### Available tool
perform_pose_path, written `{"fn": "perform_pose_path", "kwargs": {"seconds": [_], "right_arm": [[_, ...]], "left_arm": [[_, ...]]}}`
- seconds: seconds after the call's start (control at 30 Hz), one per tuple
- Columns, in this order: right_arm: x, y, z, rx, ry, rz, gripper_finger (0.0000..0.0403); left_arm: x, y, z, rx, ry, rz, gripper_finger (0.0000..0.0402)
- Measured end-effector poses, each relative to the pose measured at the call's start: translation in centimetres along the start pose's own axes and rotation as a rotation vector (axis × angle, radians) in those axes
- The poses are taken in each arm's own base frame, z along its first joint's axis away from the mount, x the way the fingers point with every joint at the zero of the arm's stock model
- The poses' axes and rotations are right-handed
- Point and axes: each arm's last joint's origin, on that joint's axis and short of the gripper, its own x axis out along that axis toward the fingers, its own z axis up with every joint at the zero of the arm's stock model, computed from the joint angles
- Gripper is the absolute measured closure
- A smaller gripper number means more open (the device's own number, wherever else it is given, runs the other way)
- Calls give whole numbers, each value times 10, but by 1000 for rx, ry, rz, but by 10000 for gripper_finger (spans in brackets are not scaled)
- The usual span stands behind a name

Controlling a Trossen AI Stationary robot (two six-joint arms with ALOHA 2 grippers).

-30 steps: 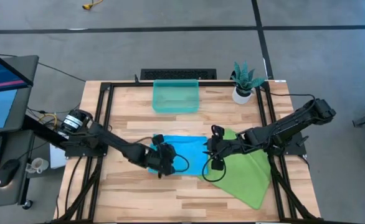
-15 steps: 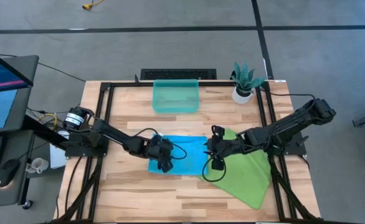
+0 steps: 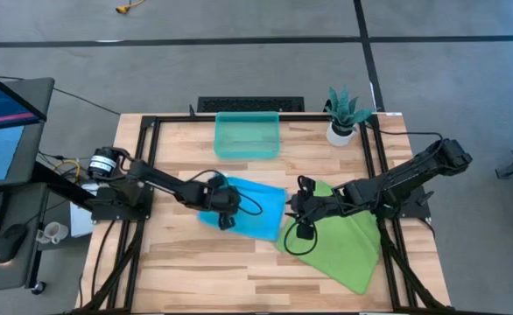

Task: Roll microfiber towels into tight, uniform cylinder then place into a basket
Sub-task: Fold the blue microfiber cloth

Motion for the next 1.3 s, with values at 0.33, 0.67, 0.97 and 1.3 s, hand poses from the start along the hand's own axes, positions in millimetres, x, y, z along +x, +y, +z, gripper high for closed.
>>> {"fn": "perform_pose_path", "kwargs": {"seconds": [0.33, 0.67, 0.97, 1.3], "right_arm": [[1, -2, 1, 7, -4, -5, 225], [1, -2, 1, 8, -3, -5, 225], [1, -2, 1, 9, -4, -5, 225], [1, -2, 1, 8, -4, -5, 225]], "left_arm": [[-32, -1, 29, -24, 49, 214, 267], [-43, -53, 51, -105, -353, -48, 267], [-6, -82, 36, -130, -379, 35, 267], [5, -101, 23, -27, -312, -59, 267]]}}
